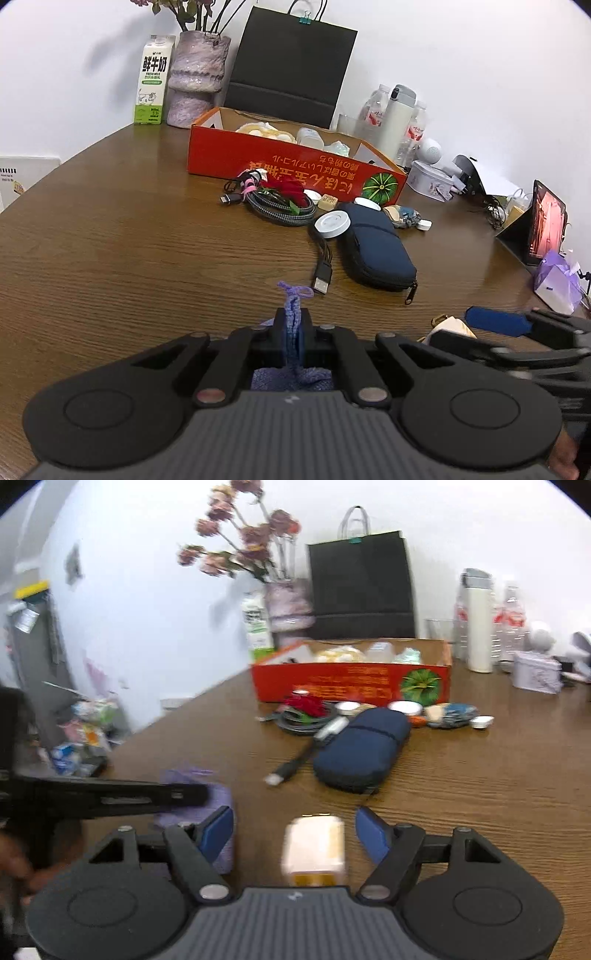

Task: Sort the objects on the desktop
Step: 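Carry the charger with the right tool while the left tool carries the pouch into the box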

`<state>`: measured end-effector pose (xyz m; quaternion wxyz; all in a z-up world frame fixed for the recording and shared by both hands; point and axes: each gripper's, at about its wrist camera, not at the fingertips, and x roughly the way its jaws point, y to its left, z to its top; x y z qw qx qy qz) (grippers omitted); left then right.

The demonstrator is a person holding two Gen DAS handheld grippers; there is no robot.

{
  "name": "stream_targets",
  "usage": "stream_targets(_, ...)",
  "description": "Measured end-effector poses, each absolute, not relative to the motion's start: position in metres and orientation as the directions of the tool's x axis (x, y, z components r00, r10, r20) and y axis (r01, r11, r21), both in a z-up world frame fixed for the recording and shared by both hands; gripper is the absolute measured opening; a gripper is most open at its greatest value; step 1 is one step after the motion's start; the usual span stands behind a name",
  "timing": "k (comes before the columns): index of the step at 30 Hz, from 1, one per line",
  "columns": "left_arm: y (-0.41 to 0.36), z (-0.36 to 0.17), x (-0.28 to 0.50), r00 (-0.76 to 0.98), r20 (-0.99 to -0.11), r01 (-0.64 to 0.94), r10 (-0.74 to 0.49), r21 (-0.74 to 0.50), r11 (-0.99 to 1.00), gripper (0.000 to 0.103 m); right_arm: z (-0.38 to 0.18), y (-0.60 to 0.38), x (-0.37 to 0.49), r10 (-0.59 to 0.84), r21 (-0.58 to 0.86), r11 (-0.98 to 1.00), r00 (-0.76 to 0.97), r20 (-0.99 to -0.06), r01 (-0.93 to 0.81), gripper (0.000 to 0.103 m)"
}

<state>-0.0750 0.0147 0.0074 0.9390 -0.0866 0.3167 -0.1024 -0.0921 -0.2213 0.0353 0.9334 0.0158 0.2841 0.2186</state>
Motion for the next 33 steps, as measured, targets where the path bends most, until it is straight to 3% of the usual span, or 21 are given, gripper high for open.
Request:
stream_targets(1, 0.014, 0.009, -0.076, 0.78, -0.574, 0.142, -0.248, -0.224, 0.964, 0.006, 0.031, -0.218, -0.089, 0.371, 0.109, 0.92, 0.751, -0.547, -0.375, 0.047)
stream_targets(4, 0.011, 0.022, -0.082, 0.795, -0.552, 0.159, -0.253, -0.213, 0.964, 0.005, 0.016, -0.21, -0.079, 0.322, 0.082, 0.933, 0.715, -0.62, -0.349, 0.031)
stream_targets(12, 0.016, 0.089, -0.122, 0.88, -0.38, 0.208, -0.284, -0.228, 0.951, 0.005, 0.058, -0.216, -0.106, 0.314, 0.086, 0.944, 0.792, -0.523, -0.317, 0.031)
stream_targets(20, 0.022, 0.117, -0.113, 0.907, -0.303, 0.225, -0.294, -0.242, 0.944, 0.005, 0.114, -0.225, -0.142, 0.332, 0.046, 0.938, 0.849, -0.41, -0.344, 0.031)
stream_targets(23, 0.021, 0.134, -0.078, 0.931, -0.252, 0.218, -0.264, -0.197, 0.956, 0.005, 0.125, -0.225, -0.12, 0.319, 0.02, 0.94, 0.858, -0.402, -0.34, 0.031)
stream_targets(28, 0.007, 0.173, 0.028, 0.93, -0.25, 0.223, -0.268, -0.194, 0.955, 0.005, 0.152, -0.226, -0.046, 0.303, -0.007, 0.944, 0.877, -0.373, -0.329, 0.031)
stream_targets(33, -0.014, 0.182, 0.155, 0.908, -0.341, 0.208, -0.245, -0.142, 0.968, 0.005, 0.163, -0.228, 0.08, 0.249, 0.034, 0.965, 0.867, -0.431, -0.26, 0.031)
